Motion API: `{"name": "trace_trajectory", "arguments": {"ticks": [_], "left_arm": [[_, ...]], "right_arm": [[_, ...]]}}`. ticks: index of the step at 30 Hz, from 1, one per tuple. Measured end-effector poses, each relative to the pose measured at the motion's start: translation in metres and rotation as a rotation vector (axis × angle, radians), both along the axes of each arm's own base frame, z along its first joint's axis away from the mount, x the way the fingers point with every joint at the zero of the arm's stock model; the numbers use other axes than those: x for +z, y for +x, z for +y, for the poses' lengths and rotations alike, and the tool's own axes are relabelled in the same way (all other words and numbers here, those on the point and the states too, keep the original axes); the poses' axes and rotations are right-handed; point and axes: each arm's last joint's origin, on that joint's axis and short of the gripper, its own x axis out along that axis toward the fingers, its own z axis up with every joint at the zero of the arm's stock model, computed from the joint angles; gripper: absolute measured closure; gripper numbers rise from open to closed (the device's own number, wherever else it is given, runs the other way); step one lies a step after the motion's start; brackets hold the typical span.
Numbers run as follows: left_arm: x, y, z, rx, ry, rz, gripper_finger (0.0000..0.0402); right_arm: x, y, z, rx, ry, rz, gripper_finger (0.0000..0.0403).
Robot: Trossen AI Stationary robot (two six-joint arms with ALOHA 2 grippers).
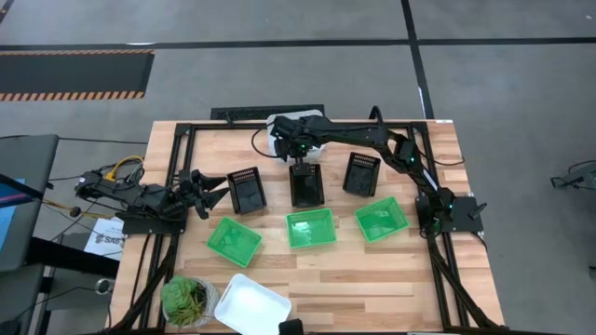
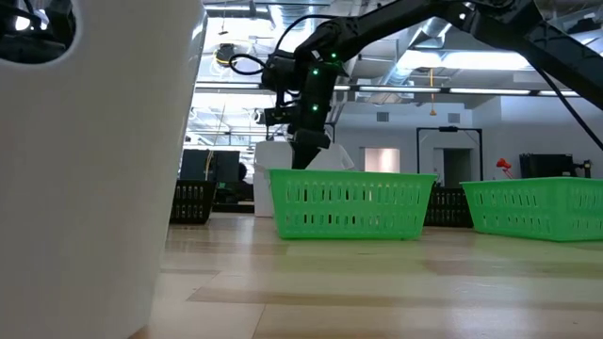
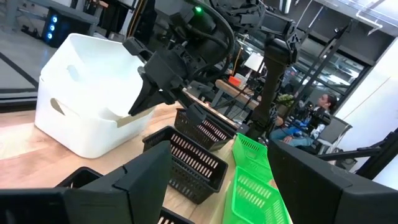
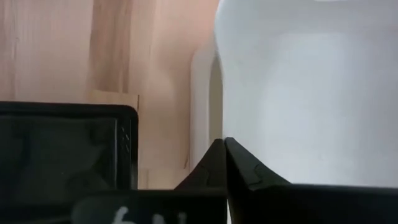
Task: Stack baskets by color
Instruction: Stack the bottom right white bin on the top white bin
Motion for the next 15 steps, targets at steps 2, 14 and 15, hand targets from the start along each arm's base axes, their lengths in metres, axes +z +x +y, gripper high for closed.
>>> {"name": "trace_trajectory", "arguments": {"ticks": [2,14,15], "left_arm": [[0.0,0.0,0.0,0.0,0.0,0.0,0.0145],[0.0,0.0,0.0,0.0,0.0,0.0,0.0145],[0.0,0.0,0.0,0.0,0.0,0.0,0.0145]], "right_arm": [[0.0,0.0,0.0,-0.001,-0.008,0.005,0.0398],[0.024,0.001,0.009,0.033,-0.029,0.017,0.0401],[0.028,0.001,0.01,0.034,-0.029,0.015,0.0401]]}}
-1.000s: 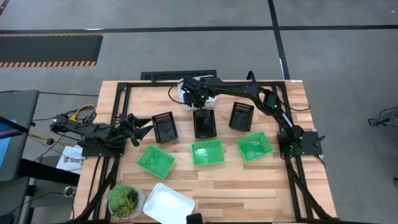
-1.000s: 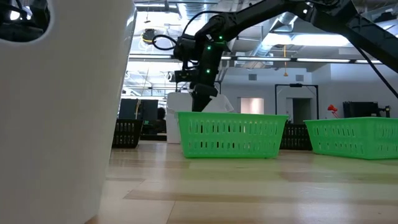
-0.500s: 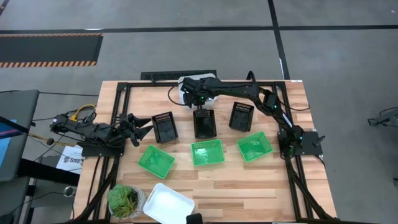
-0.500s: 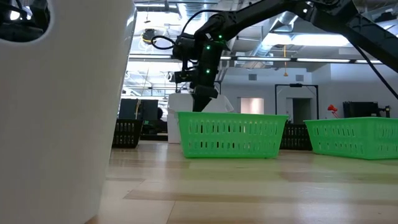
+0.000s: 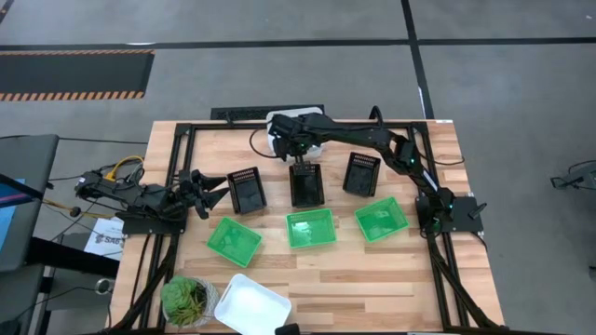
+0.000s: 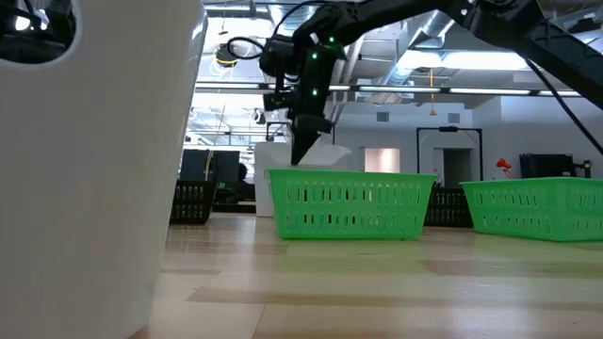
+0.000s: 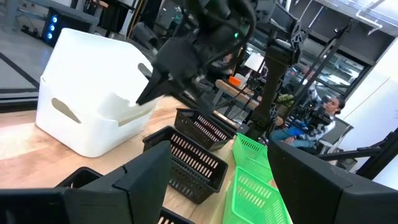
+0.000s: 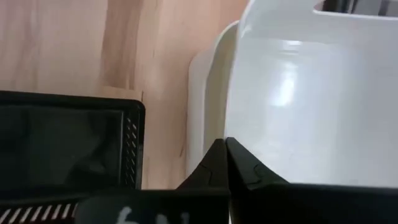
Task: Stack baskets by color
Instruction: Stack the bottom right white bin on the top white bin, then stack the bottom white bin on the top white bin
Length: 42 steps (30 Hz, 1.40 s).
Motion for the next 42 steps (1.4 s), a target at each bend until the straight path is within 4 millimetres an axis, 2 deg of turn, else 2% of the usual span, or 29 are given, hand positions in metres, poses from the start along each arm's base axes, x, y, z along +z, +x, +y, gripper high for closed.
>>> {"name": "trace_trajectory", "arguments": {"ticks": [4,9,13,23,32,35,39,42], "left_arm": [[0.0,0.0,0.0,0.0,0.0,0.0,0.0145],[0.0,0.0,0.0,0.0,-0.002,-0.001,0.0145],[0.0,0.0,0.0,-0.004,-0.01,-0.004,0.0145],[0.0,0.0,0.0,-0.016,-0.01,-0.004,0.0145],[0.0,0.0,-0.001,-0.02,-0.012,-0.005,0.0145],[0.0,0.0,-0.001,-0.022,-0.024,-0.009,0.0145],[0.0,0.0,-0.001,-0.024,-0.027,-0.011,0.0145],[0.0,0.0,-0.001,-0.025,-0.027,-0.011,0.0145]], "right_arm": [[0.014,-0.001,0.002,-0.016,0.005,-0.017,0.0402],[0.011,-0.003,0.001,-0.007,0.084,-0.014,0.0402],[0.011,-0.002,0.001,-0.012,0.079,-0.027,0.0401],[0.006,-0.002,-0.012,-0.037,0.14,-0.071,0.0346],[0.007,0.001,-0.01,-0.056,0.175,-0.114,0.034],[0.017,-0.004,0.0,-0.085,0.201,-0.098,0.034],[0.05,-0.013,0.024,-0.192,0.273,-0.154,0.0339],[0.056,-0.014,0.048,-0.292,0.335,-0.146,0.0339]]}}
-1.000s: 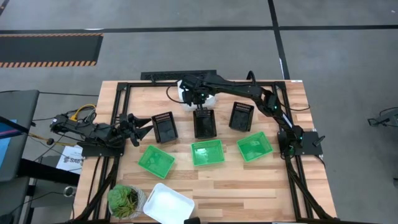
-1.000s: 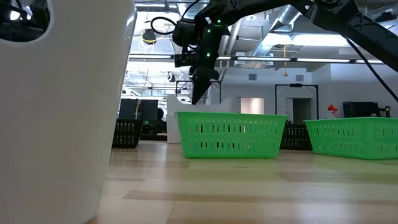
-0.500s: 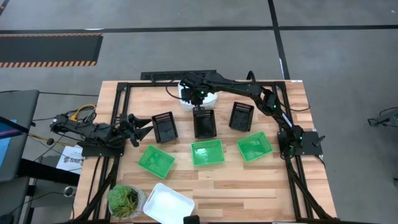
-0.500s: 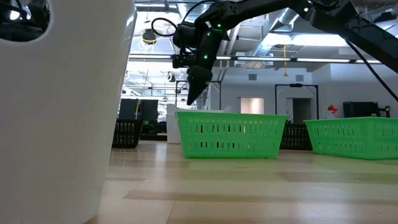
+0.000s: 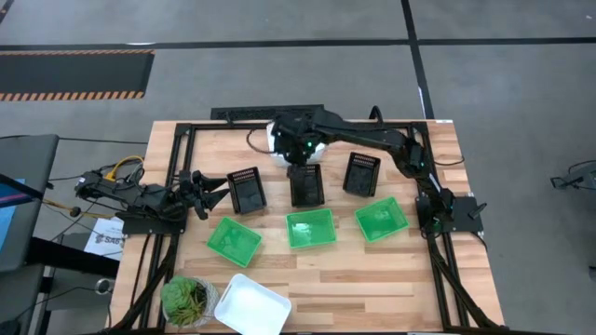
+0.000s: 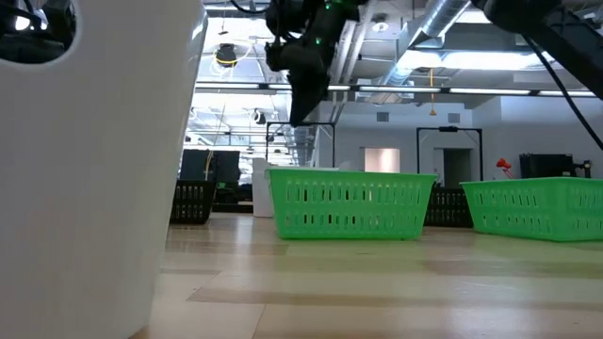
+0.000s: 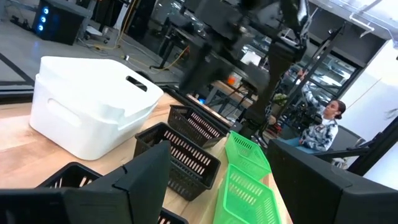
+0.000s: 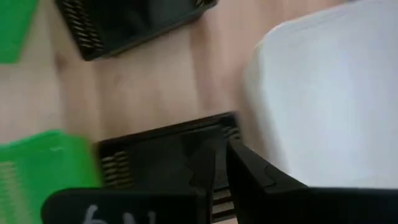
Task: Stack baskets by color
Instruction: Stack the bottom white bin on the top white bin
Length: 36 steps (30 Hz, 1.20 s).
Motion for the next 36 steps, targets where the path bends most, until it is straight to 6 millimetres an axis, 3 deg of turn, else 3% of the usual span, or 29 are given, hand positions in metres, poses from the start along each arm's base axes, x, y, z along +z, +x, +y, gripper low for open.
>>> {"name": "trace_trajectory", "arguments": {"ticks": [4,8,16,22,28,31,36], "left_arm": [[0.0,0.0,0.0,-0.002,0.0,0.0,0.0145],[0.0,0.0,-0.001,-0.028,0.001,0.0,0.0145],[0.0,0.001,-0.002,-0.076,0.003,-0.001,0.0145],[0.0,0.001,-0.002,-0.078,0.003,-0.001,0.0145],[0.0,0.001,-0.002,-0.066,0.042,0.012,0.0145],[0.0,0.0,-0.001,-0.052,0.047,0.015,0.0145],[0.0,0.0,-0.001,-0.047,0.048,0.015,0.0145]], "right_arm": [[0.011,0.0,0.047,0.041,0.05,0.0,0.0339],[0.01,0.006,0.101,0.18,0.044,0.005,0.0339],[0.014,0.005,0.213,0.691,-0.084,-0.095,0.0339],[0.02,-0.002,0.271,1.104,-0.264,-0.237,0.0338],[0.009,-0.002,0.303,1.417,-0.467,-0.349,0.0338],[0.005,0.002,0.304,1.491,-0.532,-0.37,0.0338],[-0.024,0.021,0.3,1.546,-0.574,-0.348,0.0338]]}}
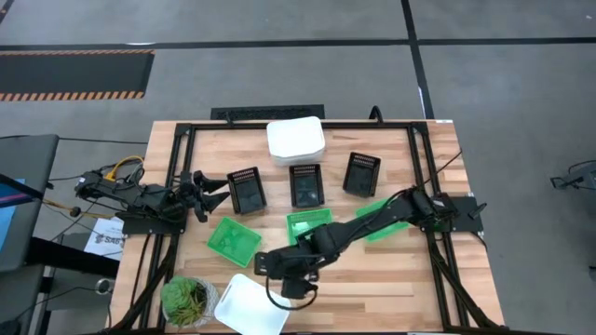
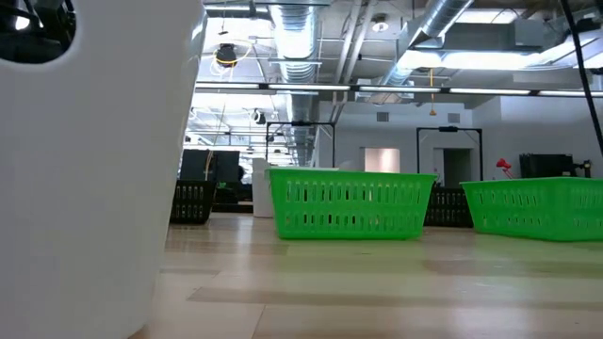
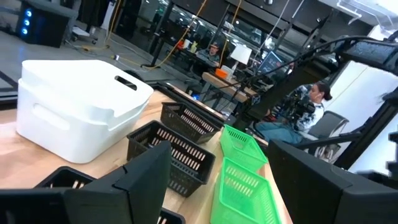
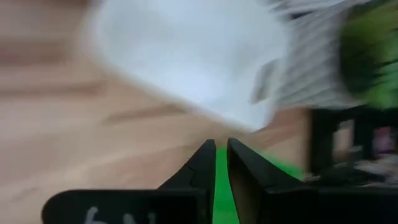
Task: Stack baskets by color
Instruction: Stack the bottom white bin on the top white bin
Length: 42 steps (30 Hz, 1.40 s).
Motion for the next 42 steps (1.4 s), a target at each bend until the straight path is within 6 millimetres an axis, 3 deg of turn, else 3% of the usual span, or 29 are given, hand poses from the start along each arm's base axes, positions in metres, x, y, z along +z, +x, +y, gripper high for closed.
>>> {"name": "trace_trajectory", "arguments": {"ticks": [4,8,14,17,23,32,42], "left_arm": [[-0.001,0.001,0.0,0.0,-0.005,0.006,0.0145],[-0.002,0.002,-0.001,-0.003,-0.011,0.021,0.0145],[-0.004,0.004,-0.002,-0.028,-0.034,0.034,0.0145],[-0.004,0.004,-0.002,-0.03,-0.046,0.034,0.0145],[-0.004,0.004,-0.002,-0.03,-0.07,0.026,0.0145],[-0.004,0.004,-0.002,-0.029,-0.072,0.025,0.0145],[-0.004,0.004,-0.002,-0.029,-0.081,0.02,0.0145]], "right_arm": [[-0.028,0.014,-0.001,0.027,-0.038,0.006,0.0319],[-0.057,0.032,0.002,0.077,-0.071,-0.053,0.0266],[-0.074,0.038,0.006,0.157,-0.161,-0.087,0.0173],[-0.077,0.036,0.007,0.229,-0.219,-0.091,0.0151],[-0.079,0.032,0.006,0.343,-0.308,-0.072,0.0154],[-0.079,0.031,0.008,0.412,-0.228,-0.064,0.0163],[-0.131,0.04,0.013,0.424,-0.352,-0.025,0.0166]]}}
